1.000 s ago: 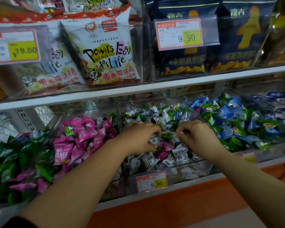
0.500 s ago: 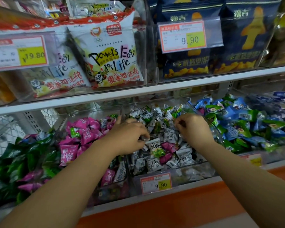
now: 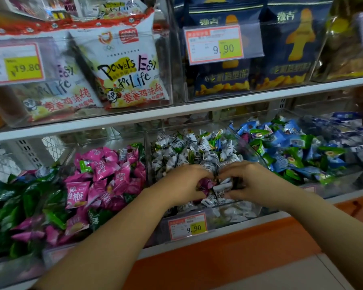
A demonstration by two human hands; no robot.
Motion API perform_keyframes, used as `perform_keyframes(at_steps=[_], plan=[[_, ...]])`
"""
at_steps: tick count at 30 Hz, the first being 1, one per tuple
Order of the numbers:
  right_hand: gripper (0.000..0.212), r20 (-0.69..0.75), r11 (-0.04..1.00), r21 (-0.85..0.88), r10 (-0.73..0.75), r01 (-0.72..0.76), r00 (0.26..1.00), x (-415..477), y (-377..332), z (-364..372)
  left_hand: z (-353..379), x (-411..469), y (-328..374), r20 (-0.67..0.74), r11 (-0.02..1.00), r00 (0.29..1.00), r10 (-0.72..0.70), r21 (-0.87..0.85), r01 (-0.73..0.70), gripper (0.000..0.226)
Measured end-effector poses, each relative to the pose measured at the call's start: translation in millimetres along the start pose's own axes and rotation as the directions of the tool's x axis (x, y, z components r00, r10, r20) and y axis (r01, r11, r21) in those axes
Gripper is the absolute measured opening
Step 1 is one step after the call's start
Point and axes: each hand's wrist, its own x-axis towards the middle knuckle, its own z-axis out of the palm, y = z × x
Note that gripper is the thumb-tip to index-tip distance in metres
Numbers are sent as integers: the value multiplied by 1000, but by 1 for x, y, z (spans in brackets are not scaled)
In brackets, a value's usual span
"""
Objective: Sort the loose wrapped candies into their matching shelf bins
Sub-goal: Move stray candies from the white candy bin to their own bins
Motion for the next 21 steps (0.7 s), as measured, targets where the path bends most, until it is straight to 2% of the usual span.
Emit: perform_keyframes(at_steps=[5,10,15,21], plan=[[46,-6,1000,18,7,-7,1000,2,2,1,7,6,-5,64,999,998,9,41,-11,56],[44,-14,999,43,23,-22,1000,2,6,1,0,11,-7,71,996,997,-17,-92,23,45],[43,-20,999,47,18,-17,1000,2,6,3,4,13,-10,-19,992,998,-62,-110,60,37],[40,-44,998,47,39,-37,998,4,5,3,10,14,-6,-135,998,989,-56,-43,51,26]])
